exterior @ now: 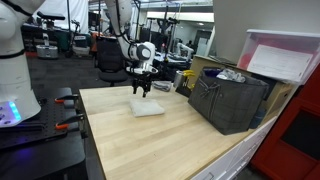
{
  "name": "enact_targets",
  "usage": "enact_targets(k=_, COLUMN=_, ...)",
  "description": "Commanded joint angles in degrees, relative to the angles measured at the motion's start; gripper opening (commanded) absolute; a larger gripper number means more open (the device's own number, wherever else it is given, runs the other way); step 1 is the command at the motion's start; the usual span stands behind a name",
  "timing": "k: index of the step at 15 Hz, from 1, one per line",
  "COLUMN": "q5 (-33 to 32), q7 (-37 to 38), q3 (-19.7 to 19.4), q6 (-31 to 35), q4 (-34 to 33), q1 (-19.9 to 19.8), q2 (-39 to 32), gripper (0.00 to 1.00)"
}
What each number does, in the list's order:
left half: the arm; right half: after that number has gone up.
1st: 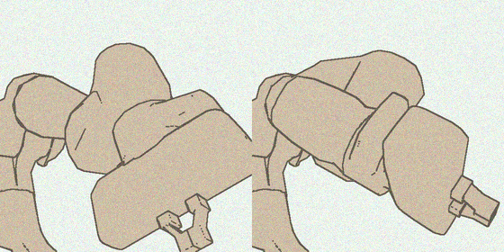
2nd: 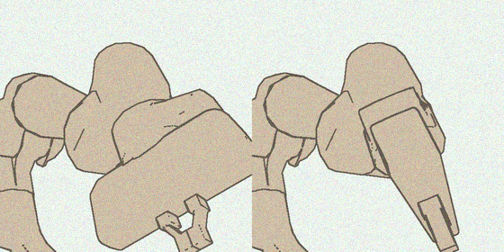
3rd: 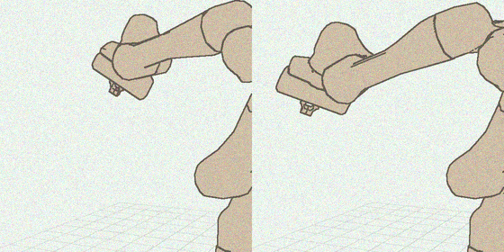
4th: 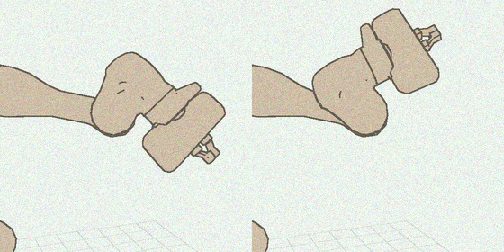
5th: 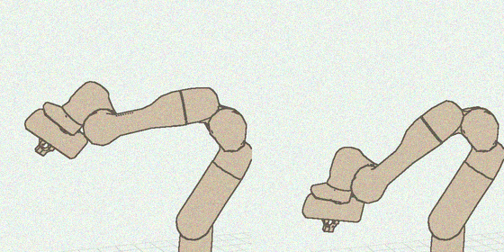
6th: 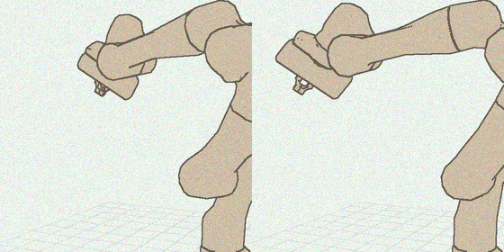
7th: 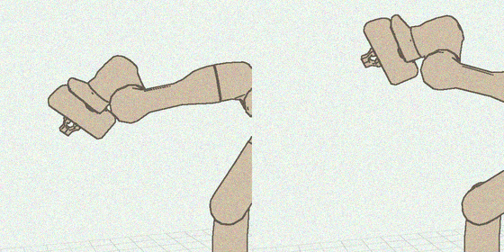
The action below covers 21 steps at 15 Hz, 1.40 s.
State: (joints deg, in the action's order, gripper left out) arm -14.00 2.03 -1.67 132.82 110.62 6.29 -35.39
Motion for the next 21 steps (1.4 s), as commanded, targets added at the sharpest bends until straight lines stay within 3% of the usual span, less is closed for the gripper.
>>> enact_targets(k=1, q5=-2.64, q7=1.99, q3=-2.01, q6=0.86, q4=-1.91, q1=0.64, q2=-2.48, gripper=1.00)
enact_targets(k=2, q5=-3.02, q7=2.21, q3=-2.32, q6=0.83, q4=-2.24, q1=0.70, q2=-2.94, gripper=0.91)
enact_targets(k=3, q5=-3.24, q7=2.12, q3=-2.52, q6=0.97, q4=-2.54, q1=0.66, q2=-3.39, gripper=0.74)
enact_targets(k=12, q5=-3.17, q7=2.10, q3=-2.94, q6=0.69, q4=-2.79, q1=0.33, q2=-2.46, gripper=0.05)
enact_targets(k=14, q5=-3.15, q7=1.96, q3=-3.08, q6=0.53, q4=-2.65, q1=0.11, q2=-1.67, gripper=0.00)
enact_targets(k=21, q5=-1.49, q7=2.97, q3=-5.99, q6=0.12, q4=0.94, q1=-3.88, q2=4.97, gripper=0.01)
